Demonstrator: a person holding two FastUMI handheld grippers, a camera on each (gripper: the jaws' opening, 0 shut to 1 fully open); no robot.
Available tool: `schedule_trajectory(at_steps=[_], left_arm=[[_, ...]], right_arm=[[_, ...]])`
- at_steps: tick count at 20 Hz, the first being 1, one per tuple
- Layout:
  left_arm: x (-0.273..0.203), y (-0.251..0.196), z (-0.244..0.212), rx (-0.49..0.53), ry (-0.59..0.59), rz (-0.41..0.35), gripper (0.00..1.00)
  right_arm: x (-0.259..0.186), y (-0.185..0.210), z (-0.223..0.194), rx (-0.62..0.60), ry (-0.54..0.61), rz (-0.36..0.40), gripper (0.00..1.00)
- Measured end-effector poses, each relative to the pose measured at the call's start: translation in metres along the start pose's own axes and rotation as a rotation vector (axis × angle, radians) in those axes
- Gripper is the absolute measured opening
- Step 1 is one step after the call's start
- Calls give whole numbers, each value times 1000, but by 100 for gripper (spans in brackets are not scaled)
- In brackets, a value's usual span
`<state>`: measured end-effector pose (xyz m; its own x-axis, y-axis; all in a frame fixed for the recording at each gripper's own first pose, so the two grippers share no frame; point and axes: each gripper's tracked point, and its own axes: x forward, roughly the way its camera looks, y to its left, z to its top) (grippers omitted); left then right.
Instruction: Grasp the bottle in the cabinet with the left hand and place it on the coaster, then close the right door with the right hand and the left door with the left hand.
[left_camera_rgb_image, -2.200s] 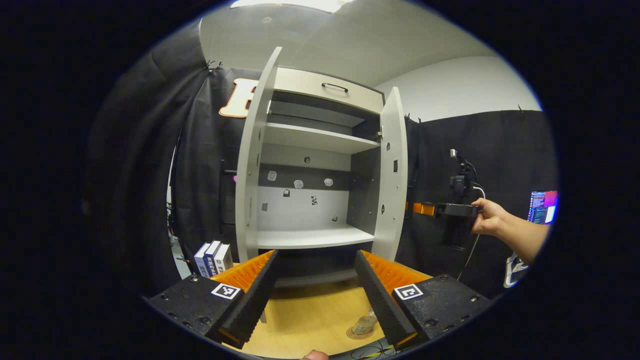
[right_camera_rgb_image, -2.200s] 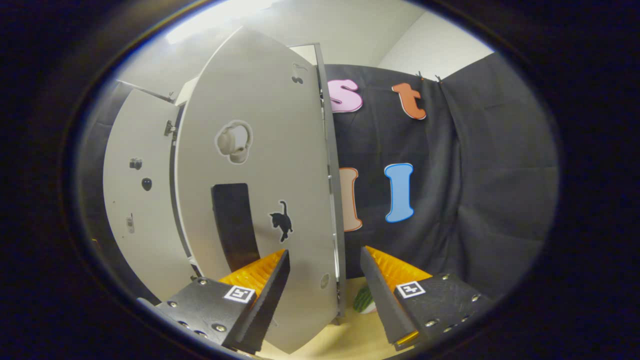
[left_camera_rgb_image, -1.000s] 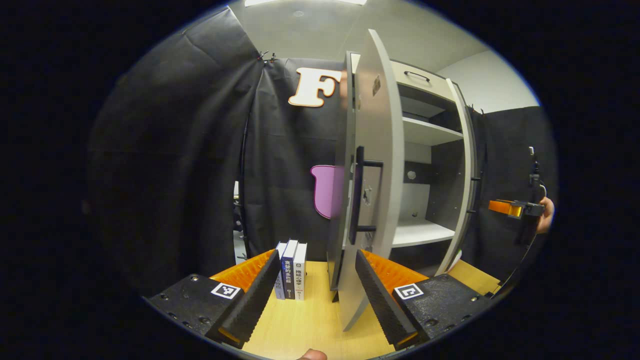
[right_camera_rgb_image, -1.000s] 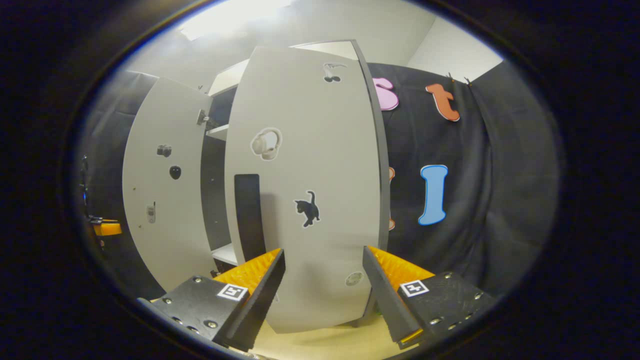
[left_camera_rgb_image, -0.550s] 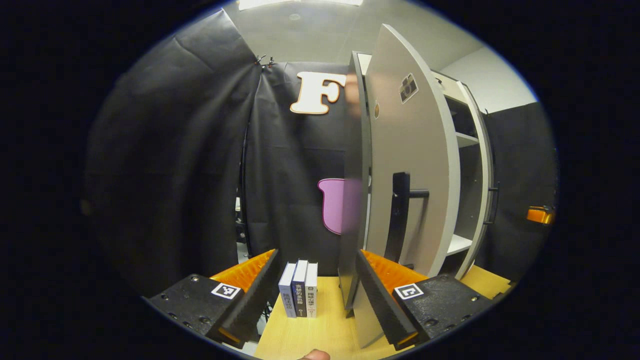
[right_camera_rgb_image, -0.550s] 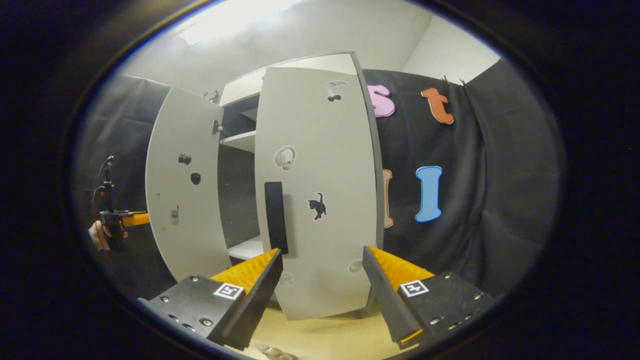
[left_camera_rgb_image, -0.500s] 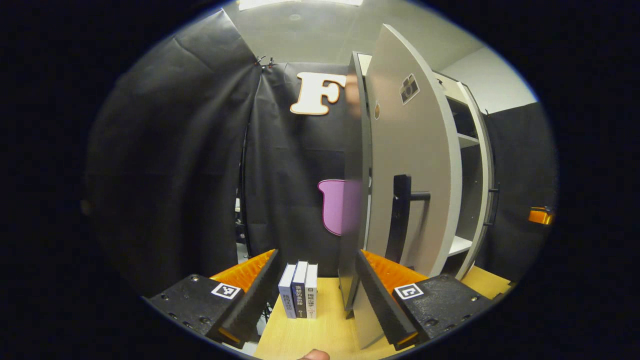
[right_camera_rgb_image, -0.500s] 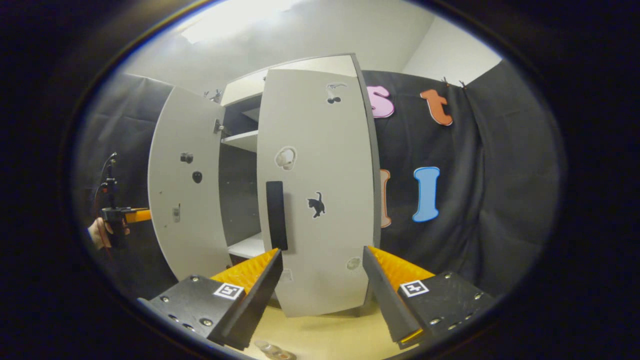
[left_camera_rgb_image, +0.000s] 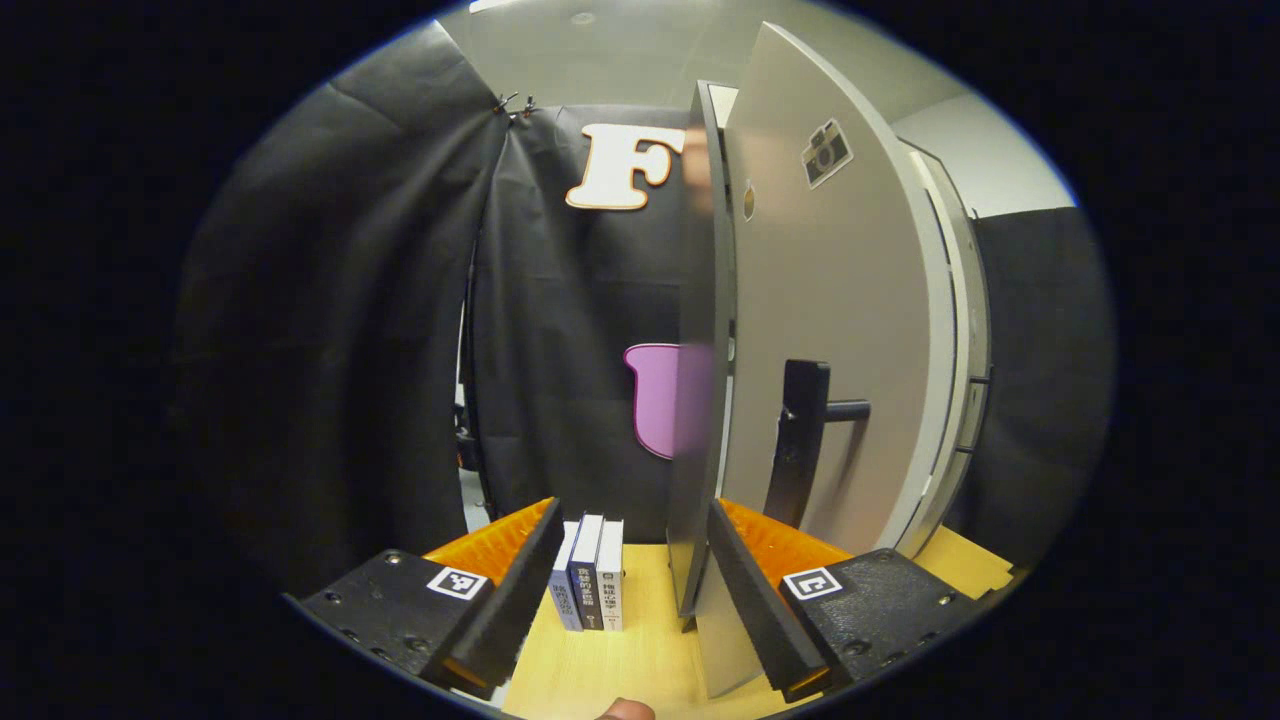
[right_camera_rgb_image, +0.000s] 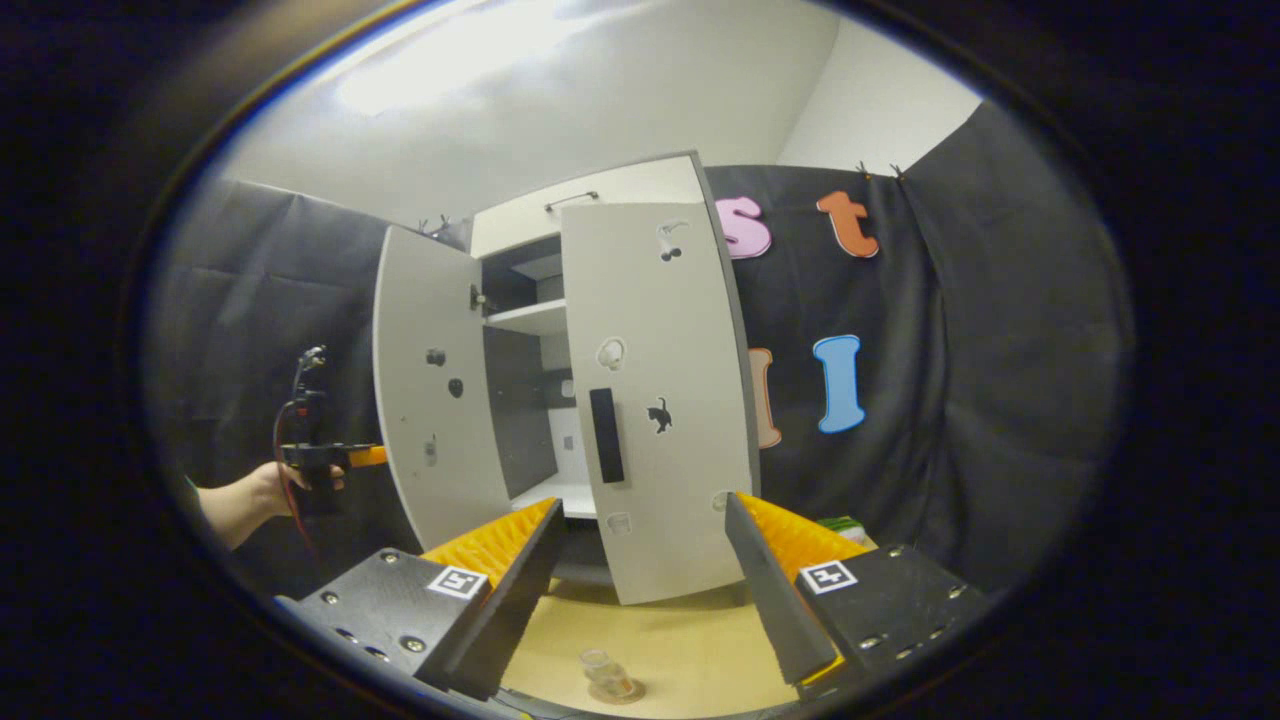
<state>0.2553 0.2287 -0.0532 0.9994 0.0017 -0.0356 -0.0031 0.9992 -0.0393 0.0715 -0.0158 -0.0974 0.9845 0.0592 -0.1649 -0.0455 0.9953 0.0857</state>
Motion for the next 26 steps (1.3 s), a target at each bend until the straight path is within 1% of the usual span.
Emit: schedule_trajectory(at_steps=[1, 2, 3, 5, 6, 7, 8, 9, 11, 12, 13, 14, 15, 16, 17, 18, 19, 20, 21, 22, 23, 24, 25, 26], left_arm=[[-1, -1, 1, 1, -3, 23, 87], [0, -3, 0, 1, -9, 35, 85], [-2, -9, 1, 2, -9, 36, 89], [-3, -19, -2, 8, 7, 24, 89], [-4, -24, -2, 11, 8, 19, 89], [-4, -26, 0, 12, 6, 19, 89], [-4, -28, 0, 5, 10, 30, 89], [-5, -30, -2, 2, 19, 36, 89], [-5, -42, -2, 7, 21, 20, 89], [-5, -46, -3, 6, 25, 12, 85], [-5, -49, -3, 5, 32, 9, 89], [-5, -51, -3, 3, 35, 14, 89], [-5, -51, -3, 2, 39, 23, 89], [-4, -52, -2, -4, 35, 30, 85], [-3, -56, -3, -13, 37, 26, 89], [0, -62, -5, -22, 39, 9, 94], [0, -68, -4, -29, 39, -7, 85], [1, -73, -6, -31, 39, -15, 85], [1, -76, -5, -29, 35, -23, 85], [2, -80, -4, -31, 29, -29, 85], [4, -83, -5, -41, 23, -32, 85], [6, -85, -5, -48, 28, -31, 96], [8, -87, -9, -54, 33, -25, 85], [10, -89, -10, -58, 36, -24, 91]], right_arm=[[-10, 4, -1, 0, -8, 10, 96], [-16, 7, 1, -6, -20, 21, 98], [-21, 7, 2, -18, -34, 23, 96], [-25, 7, -4, -45, -26, 17, 96], [-26, 9, -8, -53, -18, 22, 98], [-25, 10, -10, -60, -15, 25, 98], [-25, 9, -11, -65, -12, 21, 96], [-26, 8, -13, -70, -12, 14, 98], [-23, 12, -13, -73, -24, 21, 98], [-22, 13, -15, -74, -19, 22, 98], [-21, 12, -19, -80, -9, 20, 96], [-21, 12, -21, -89, -2, 17, 98], [-20, 12, -21, -98, 1, 16, 98], [-20, 13, -21, -104, 2, 22, 98], [-18, 15, -22, -111, 2, 28, 96], [-17, 15, -22, -120, 1, 28, 98], [-15, 15, -22, -127, 3, 27, 96], [-13, 15, -22, -128, 8, 29, 98], [-10, 15, -24, -128, 14, 29, 96], [-8, 16, -24, -130, 23, 26, 96], [-6, 14, -25, -138, 34, 19, 98], [-4, 13, -25, -150, 40, 15, 98], [-1, 13, -25, -160, 41, 14, 98], [1, 13, -26, -165, 42, 17, 98]])
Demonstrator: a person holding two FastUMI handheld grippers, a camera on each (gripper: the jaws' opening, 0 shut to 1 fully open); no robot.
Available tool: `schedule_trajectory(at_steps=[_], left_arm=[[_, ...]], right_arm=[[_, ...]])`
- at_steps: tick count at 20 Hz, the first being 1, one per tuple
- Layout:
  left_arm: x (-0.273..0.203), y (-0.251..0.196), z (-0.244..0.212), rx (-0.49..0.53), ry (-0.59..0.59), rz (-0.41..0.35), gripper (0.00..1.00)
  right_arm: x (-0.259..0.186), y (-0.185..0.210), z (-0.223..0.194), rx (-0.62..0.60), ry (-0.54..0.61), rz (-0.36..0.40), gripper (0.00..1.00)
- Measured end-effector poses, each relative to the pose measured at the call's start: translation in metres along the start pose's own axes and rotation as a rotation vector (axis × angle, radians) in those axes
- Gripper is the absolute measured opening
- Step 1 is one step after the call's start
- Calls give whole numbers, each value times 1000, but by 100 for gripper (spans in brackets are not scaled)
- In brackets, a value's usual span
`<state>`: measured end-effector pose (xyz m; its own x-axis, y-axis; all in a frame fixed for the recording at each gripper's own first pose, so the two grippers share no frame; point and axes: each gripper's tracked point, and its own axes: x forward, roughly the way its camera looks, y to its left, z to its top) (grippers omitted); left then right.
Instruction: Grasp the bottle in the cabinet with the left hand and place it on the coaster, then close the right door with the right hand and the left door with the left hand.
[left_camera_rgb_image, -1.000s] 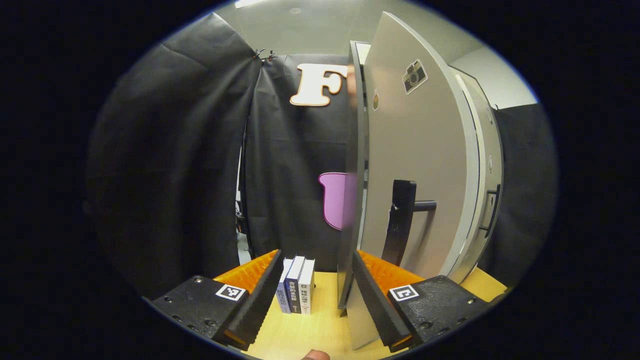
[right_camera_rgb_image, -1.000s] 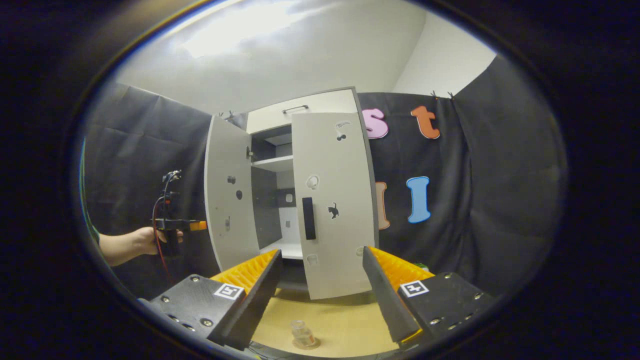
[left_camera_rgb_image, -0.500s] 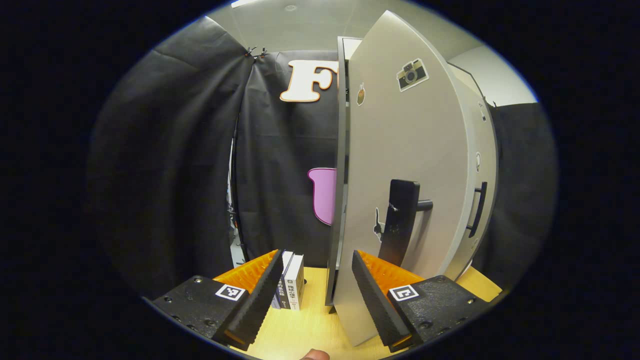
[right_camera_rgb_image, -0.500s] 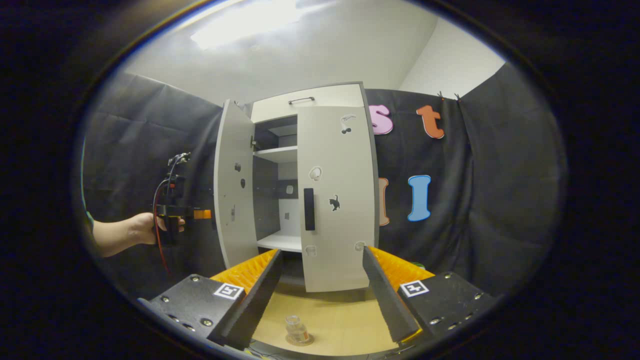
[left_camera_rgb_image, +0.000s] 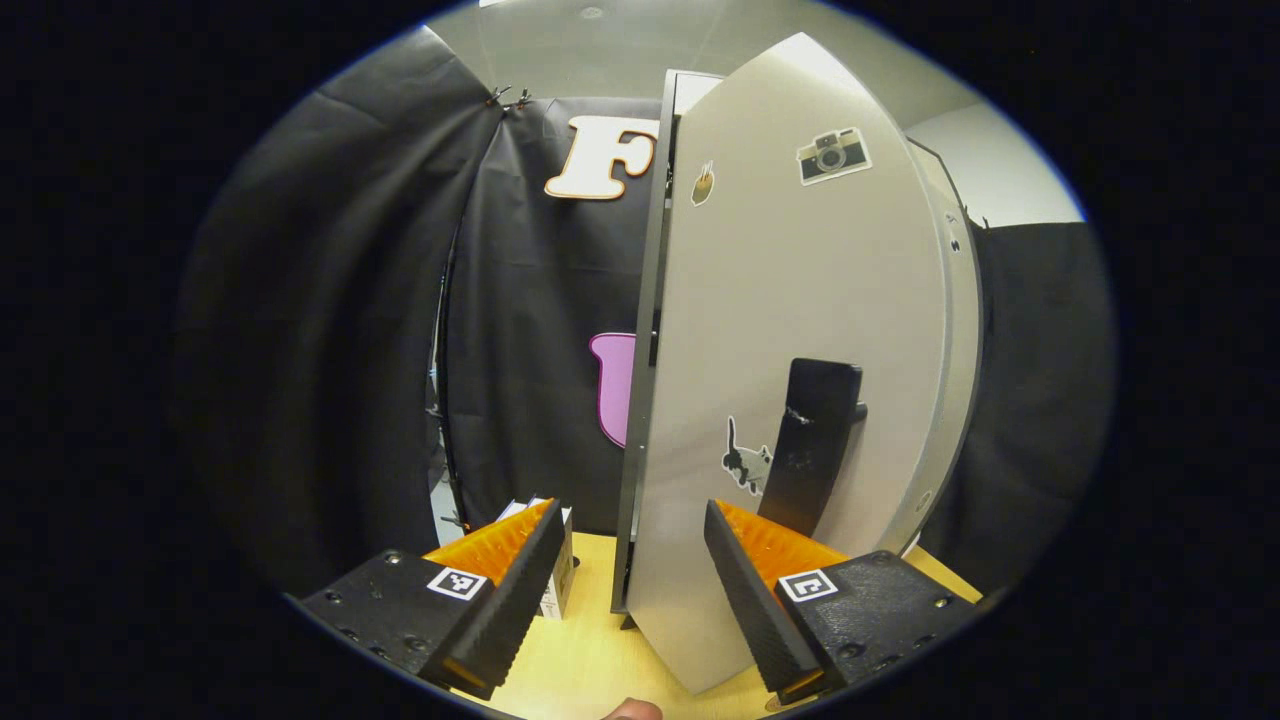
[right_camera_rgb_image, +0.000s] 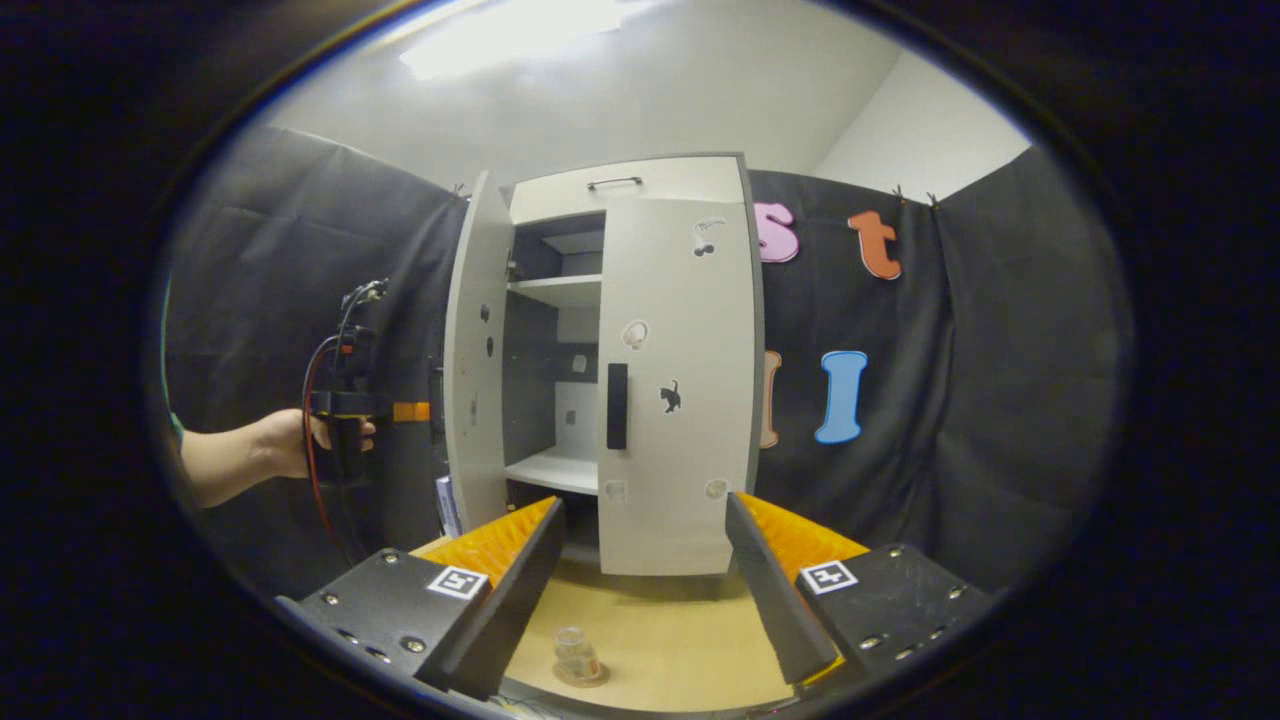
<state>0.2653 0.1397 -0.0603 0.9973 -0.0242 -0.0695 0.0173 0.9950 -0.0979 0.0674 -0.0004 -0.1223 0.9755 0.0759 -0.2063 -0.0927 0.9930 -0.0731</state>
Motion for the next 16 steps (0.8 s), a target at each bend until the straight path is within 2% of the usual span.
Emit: schedule_trajectory(at_steps=[5, 12, 13, 14, 15, 16], left_arm=[[11, -11, -2, -38, -6, -13, 91], [21, -30, -1, 39, -27, -43, 91], [23, -32, -1, 49, -26, -41, 85], [23, -34, -2, 58, -25, -44, 86], [22, -37, -3, 62, -24, -47, 93], [22, -41, -3, 63, -26, -55, 93]], right_arm=[[9, -2, -10, -11, 23, -6, 96], [23, 4, -10, -19, 18, 4, 98], [30, 5, -9, -20, 20, 9, 98], [34, 4, -10, -24, 23, 14, 98], [34, 6, -11, -30, 25, 15, 98], [34, 6, -11, -39, 25, 14, 98]])
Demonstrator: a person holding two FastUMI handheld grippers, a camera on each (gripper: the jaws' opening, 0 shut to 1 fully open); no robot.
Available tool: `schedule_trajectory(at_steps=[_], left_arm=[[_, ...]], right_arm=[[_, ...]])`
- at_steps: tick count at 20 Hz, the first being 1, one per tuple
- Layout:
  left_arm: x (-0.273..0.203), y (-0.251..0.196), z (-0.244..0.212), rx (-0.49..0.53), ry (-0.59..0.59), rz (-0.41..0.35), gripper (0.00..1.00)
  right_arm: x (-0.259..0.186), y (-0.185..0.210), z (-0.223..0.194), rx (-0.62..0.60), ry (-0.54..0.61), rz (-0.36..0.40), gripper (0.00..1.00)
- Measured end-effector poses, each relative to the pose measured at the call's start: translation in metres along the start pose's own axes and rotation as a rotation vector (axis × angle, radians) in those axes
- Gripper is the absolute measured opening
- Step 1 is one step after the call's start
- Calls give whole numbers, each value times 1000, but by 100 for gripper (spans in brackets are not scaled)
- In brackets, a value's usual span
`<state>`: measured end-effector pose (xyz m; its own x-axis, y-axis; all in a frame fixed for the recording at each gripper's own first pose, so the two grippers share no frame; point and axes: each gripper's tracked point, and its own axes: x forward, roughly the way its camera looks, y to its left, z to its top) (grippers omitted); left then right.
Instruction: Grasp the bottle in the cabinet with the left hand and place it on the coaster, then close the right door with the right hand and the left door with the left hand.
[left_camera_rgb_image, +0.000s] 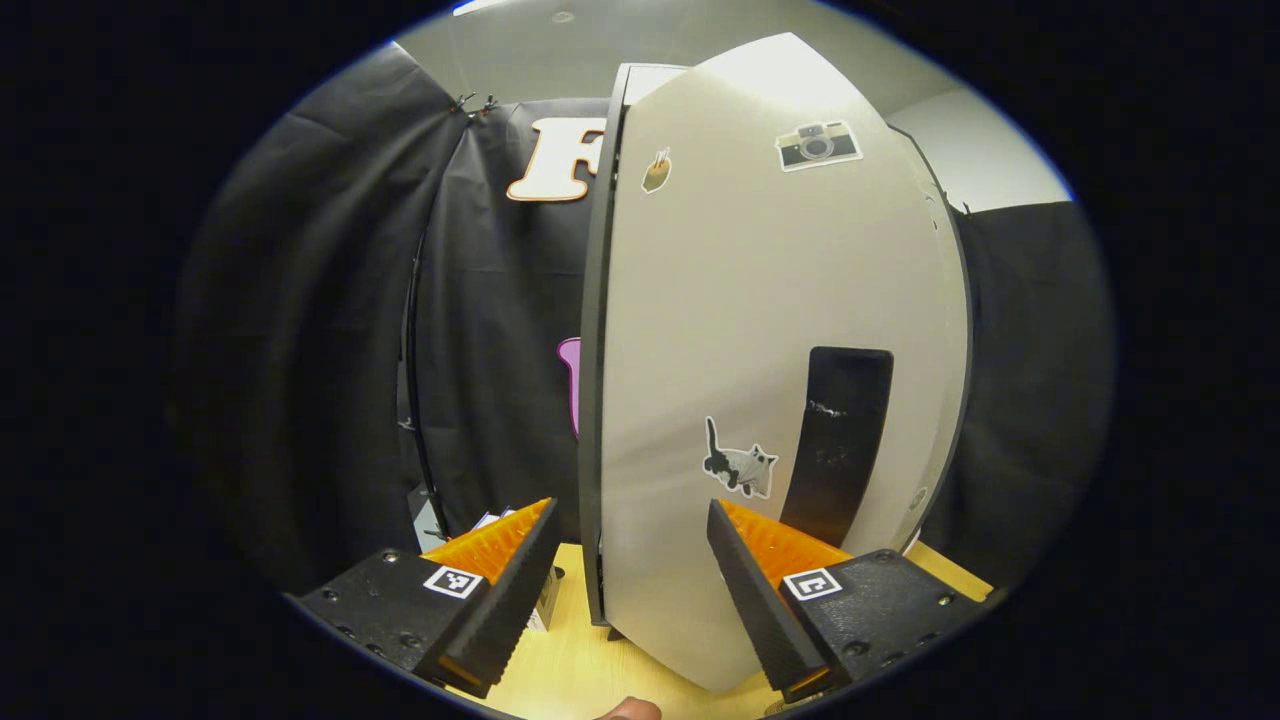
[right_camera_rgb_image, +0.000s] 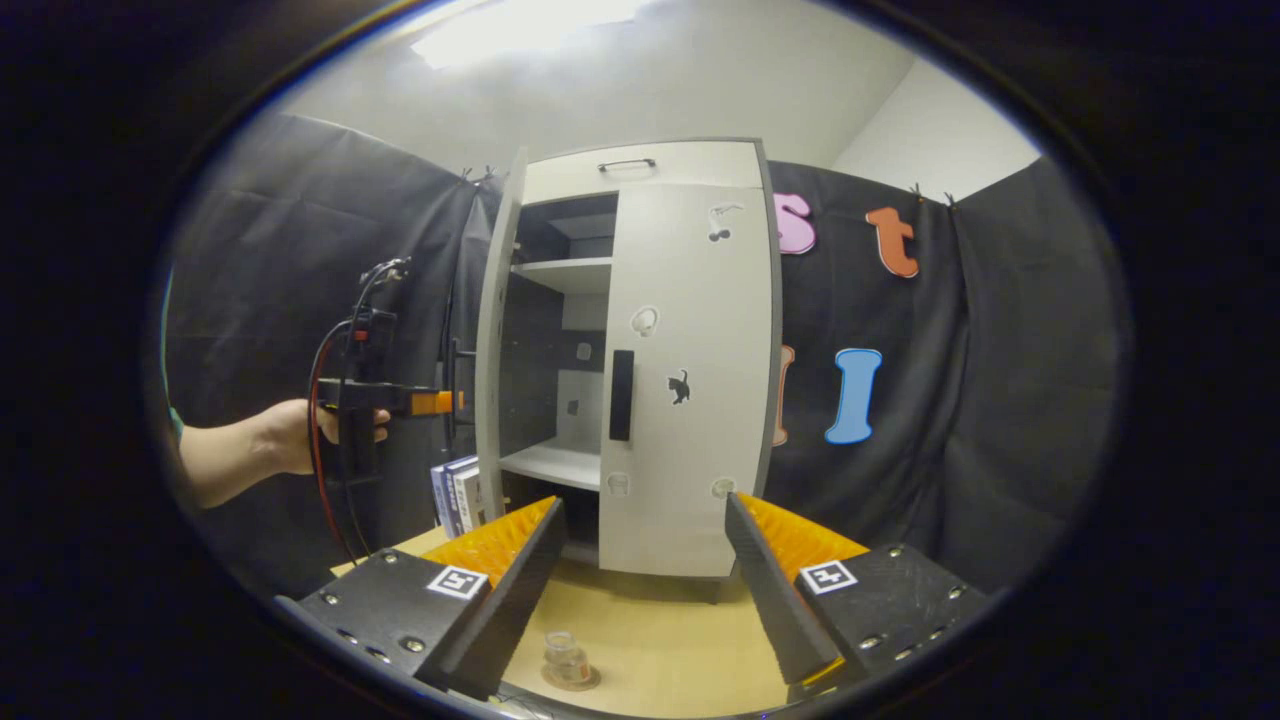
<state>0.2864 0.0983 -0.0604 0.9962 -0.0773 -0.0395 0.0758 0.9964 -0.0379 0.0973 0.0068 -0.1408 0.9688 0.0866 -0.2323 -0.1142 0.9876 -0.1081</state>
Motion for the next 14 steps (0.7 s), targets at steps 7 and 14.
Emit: schedule_trajectory(at_steps=[7, 14], left_arm=[[-23, -14, 18, 33, -66, 13, 93], [-77, -29, 14, -20, -34, 34, 96]], right_arm=[[-18, -2, 1, 11, -9, -29, 98], [-52, 0, 10, 19, -34, -82, 96]])
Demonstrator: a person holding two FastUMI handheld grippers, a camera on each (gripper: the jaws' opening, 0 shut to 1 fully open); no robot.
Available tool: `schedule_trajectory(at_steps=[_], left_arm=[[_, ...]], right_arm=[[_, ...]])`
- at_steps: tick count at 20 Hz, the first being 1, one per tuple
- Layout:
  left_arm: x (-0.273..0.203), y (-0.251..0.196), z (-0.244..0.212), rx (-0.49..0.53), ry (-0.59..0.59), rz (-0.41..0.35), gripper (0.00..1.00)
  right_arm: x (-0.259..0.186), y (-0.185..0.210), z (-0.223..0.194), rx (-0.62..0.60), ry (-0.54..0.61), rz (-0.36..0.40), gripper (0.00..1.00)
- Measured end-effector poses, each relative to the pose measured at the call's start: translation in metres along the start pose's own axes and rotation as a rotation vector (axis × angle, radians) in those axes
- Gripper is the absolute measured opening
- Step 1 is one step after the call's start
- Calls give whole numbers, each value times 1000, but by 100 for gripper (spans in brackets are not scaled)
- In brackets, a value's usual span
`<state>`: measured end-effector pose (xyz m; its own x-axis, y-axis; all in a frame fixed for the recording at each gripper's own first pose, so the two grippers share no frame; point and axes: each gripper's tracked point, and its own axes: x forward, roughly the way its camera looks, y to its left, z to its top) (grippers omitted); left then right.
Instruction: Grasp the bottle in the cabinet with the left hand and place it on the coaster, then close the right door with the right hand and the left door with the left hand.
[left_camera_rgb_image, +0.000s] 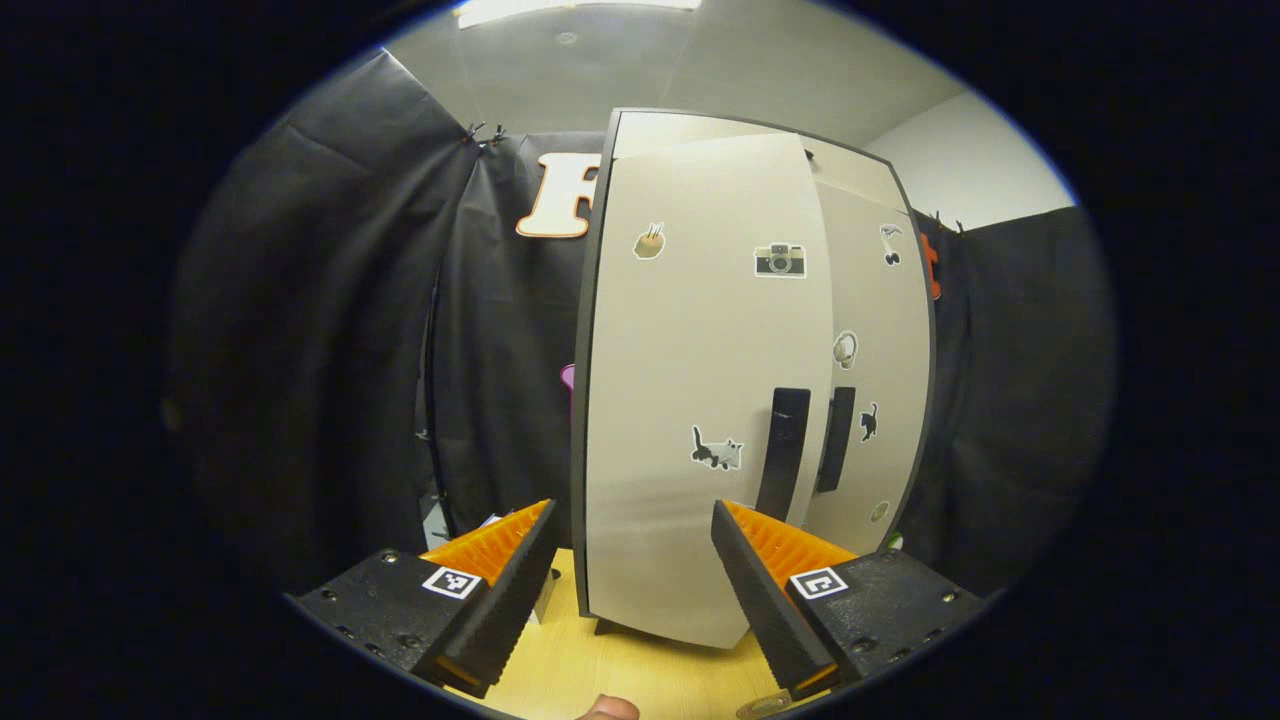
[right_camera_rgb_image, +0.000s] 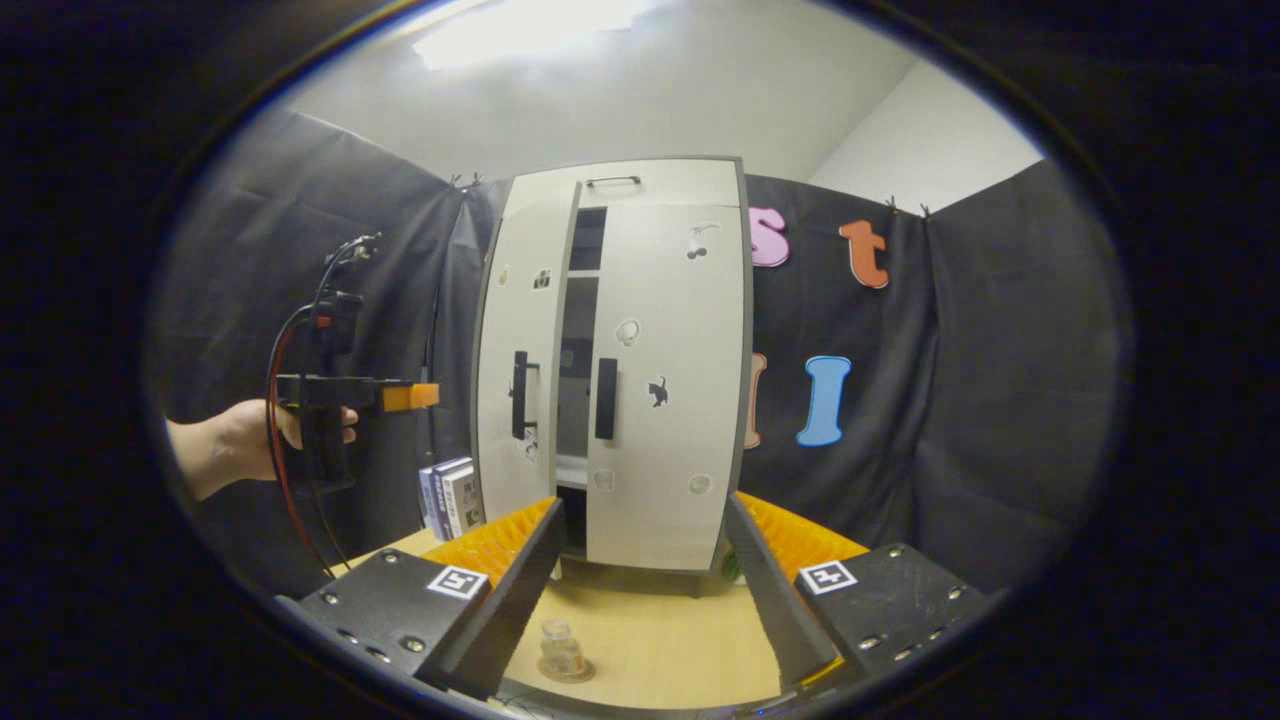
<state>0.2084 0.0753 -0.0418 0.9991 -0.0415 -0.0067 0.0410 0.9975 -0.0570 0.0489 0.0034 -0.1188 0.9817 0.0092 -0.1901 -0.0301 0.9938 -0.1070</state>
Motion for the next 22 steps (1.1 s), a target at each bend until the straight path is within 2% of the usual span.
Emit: schedule_trajectory(at_steps=[6, 7, 10, 11, 12, 15, 17, 18, 19, 21, 22], left_arm=[[-43, -31, 14, -94, -14, -77, 94], [-50, -34, 16, -93, -20, -73, 100], [-67, -47, 17, -77, -17, -78, 92], [-71, -52, 21, -64, -25, -89, 93], [-75, -57, 25, -52, -33, -99, 96], [-77, -66, 38, -44, -55, -118, 96], [-76, -67, 44, -64, -47, -110, 96], [-74, -69, 53, -89, -65, -113, 93], [-72, -74, 60, -113, -86, -127, 96], [-69, -80, 66, -136, -104, -143, 96], [-68, -82, 66, -128, -105, -153, 93]], right_arm=[[-42, -13, -4, 41, -54, -65, 96], [-46, -15, -7, 54, -58, -72, 96], [-58, -17, -9, 85, -73, -74, 98], [-61, -20, -9, 83, -81, -76, 98], [-63, -23, -7, 80, -86, -84, 98], [-59, -27, 5, 79, -98, -90, 98], [-53, -28, 12, 82, -90, -91, 98], [-51, -28, 17, 79, -95, -91, 98], [-47, -27, 22, 75, -101, -82, 98], [-41, -24, 26, 68, -98, -75, 98], [-39, -24, 28, 66, -99, -81, 98]])
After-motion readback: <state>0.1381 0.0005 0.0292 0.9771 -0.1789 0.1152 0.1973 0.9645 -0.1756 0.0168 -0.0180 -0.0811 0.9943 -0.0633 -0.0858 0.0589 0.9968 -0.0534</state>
